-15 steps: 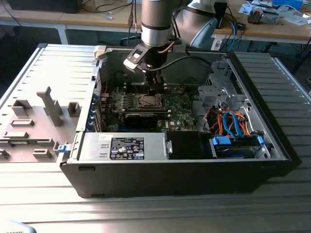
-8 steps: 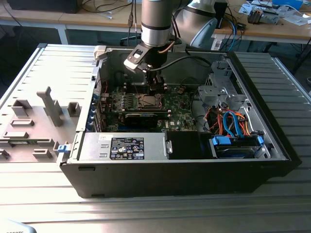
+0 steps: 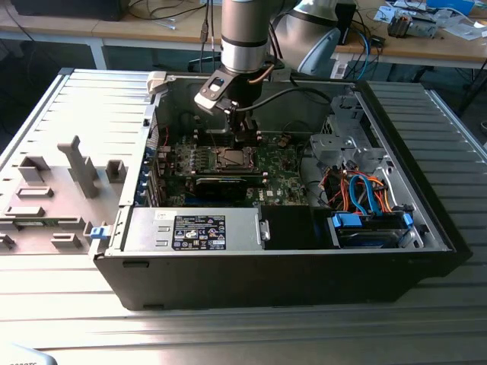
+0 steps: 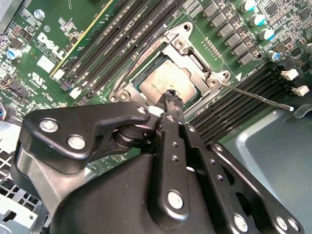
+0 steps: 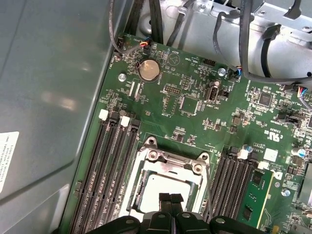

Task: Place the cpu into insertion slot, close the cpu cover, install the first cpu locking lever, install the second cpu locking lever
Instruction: 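Install the first cpu locking lever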

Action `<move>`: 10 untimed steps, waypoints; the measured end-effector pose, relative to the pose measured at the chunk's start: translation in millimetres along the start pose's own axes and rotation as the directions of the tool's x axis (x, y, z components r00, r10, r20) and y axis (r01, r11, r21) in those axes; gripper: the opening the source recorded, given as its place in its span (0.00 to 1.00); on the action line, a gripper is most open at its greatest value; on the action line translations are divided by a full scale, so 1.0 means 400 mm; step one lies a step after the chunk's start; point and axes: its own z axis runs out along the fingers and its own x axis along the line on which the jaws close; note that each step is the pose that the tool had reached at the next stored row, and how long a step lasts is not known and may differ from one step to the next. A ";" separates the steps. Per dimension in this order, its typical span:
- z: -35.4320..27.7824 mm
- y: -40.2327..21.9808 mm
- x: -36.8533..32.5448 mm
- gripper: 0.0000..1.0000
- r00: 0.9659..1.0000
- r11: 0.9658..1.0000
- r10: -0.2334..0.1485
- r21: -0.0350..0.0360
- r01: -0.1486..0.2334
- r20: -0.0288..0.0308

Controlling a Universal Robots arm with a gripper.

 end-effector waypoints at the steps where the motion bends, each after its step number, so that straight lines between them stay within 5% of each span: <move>1: 0.000 0.000 0.000 0.11 1.000 1.000 -0.001 0.000 0.001 0.000; 10: 0.000 0.000 0.000 0.11 1.000 1.000 -0.013 -0.001 0.013 0.000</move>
